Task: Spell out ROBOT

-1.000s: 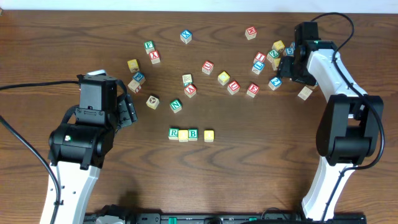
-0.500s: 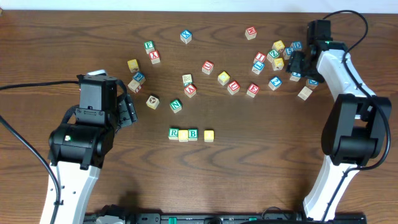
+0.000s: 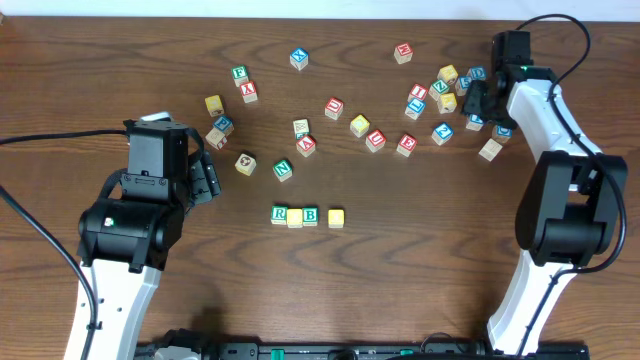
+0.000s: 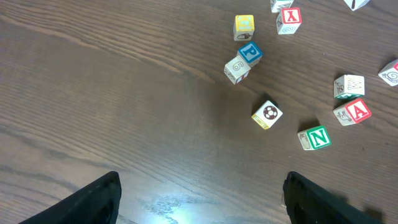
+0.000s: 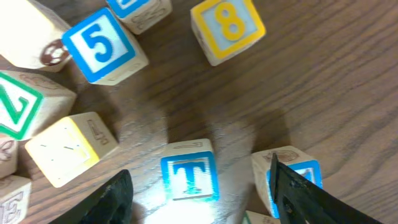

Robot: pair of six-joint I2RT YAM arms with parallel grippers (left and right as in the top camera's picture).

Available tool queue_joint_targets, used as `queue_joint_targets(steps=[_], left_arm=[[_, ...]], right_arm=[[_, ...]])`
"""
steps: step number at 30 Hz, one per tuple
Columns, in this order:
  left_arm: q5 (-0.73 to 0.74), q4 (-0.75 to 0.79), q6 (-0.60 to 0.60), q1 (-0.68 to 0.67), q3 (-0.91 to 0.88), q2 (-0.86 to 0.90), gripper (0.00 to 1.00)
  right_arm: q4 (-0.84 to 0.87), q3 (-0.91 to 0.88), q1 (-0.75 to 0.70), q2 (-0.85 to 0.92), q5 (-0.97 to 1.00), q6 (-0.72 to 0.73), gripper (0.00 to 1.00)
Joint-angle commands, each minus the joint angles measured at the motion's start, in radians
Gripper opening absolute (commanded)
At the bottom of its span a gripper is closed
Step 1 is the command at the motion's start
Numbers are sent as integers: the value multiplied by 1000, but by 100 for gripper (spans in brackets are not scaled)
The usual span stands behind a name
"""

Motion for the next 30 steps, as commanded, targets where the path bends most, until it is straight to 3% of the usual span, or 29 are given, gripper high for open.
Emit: queue_joint_targets(steps=[1, 19, 22, 30], left_arm=[[-20, -1, 17, 4, 20, -2, 82], [-20, -1, 17, 4, 20, -2, 82], [-20, -1, 17, 4, 20, -2, 82], [-20, -1, 17, 4, 20, -2, 82]], right_arm=[[10, 10, 16, 9, 3, 3, 64], [39, 10, 26, 73, 7, 3, 62], [41, 10, 26, 73, 7, 3, 53], [53, 10, 26, 82, 7, 3, 51]])
